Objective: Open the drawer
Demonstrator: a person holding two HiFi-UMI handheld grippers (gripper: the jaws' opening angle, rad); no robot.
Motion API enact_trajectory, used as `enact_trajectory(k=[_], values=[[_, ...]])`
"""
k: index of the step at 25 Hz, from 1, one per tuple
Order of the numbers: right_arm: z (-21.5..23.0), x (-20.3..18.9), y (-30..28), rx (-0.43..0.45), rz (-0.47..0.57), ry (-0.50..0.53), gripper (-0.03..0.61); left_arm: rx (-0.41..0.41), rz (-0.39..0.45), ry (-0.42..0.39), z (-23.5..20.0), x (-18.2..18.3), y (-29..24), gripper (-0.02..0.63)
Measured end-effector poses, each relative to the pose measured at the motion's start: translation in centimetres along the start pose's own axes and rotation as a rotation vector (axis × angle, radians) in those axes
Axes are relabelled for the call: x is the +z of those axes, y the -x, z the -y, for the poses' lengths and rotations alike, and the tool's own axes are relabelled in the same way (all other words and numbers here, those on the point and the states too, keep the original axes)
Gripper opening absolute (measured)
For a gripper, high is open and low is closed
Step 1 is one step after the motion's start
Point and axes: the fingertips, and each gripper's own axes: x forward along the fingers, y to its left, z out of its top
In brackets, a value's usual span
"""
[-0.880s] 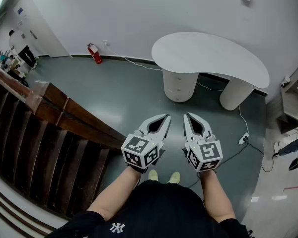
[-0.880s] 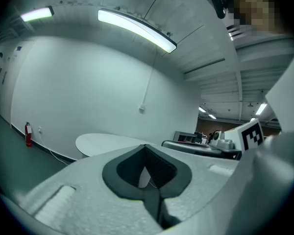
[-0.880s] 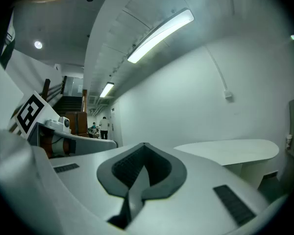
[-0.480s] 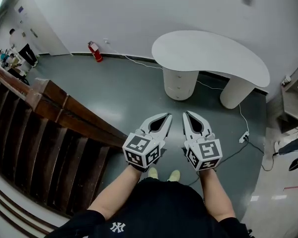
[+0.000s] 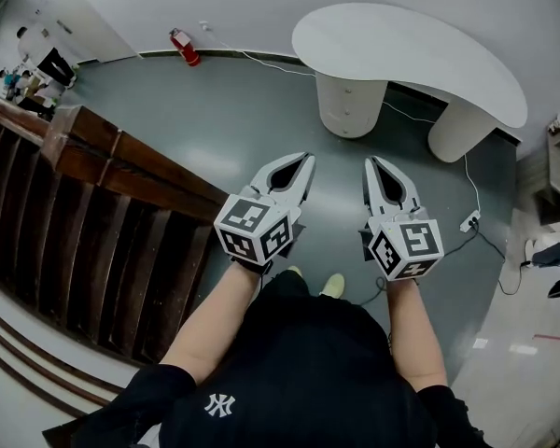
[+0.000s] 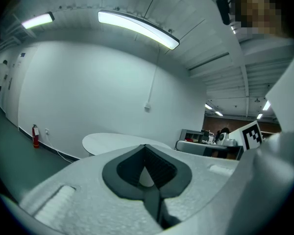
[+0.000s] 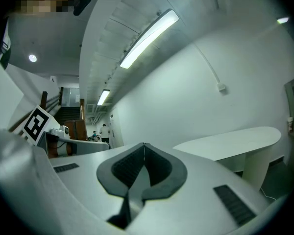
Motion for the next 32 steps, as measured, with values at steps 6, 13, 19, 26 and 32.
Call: enact_trajectory(k=[6,13,19,26,32], values=[[0.9,-0.7,-2.2,0.008,-0.042,-0.011,0.017,-0.007,-0.025,0.003,-0.4,-0.1,-2.0,0.009],[3.9,-2.6,-6.8,-0.021,-0.085,-0.025,0.017,-0.045,-0.039,-0.001,-3.2,-0.9,-6.6,0.009],[6.7,-4.0,-14.1,-0.050,-0.129,-0.021,0.018,-0.096,-0.057,-0.003,-8.8,-0.8,-12.7,0.009],[10.9,-7.3,-23.6,-0.116,-0.178,-0.042,0.041,-0.167,-0.079,-0.047,-16.1,-1.3,-19.7,0.009],[14.9,-11.2,-29.5,-0.187,-0.224,-0.049,0.061,-0.181,-0.102,-0.040,-21.5,-3.8,-25.2,0.009]])
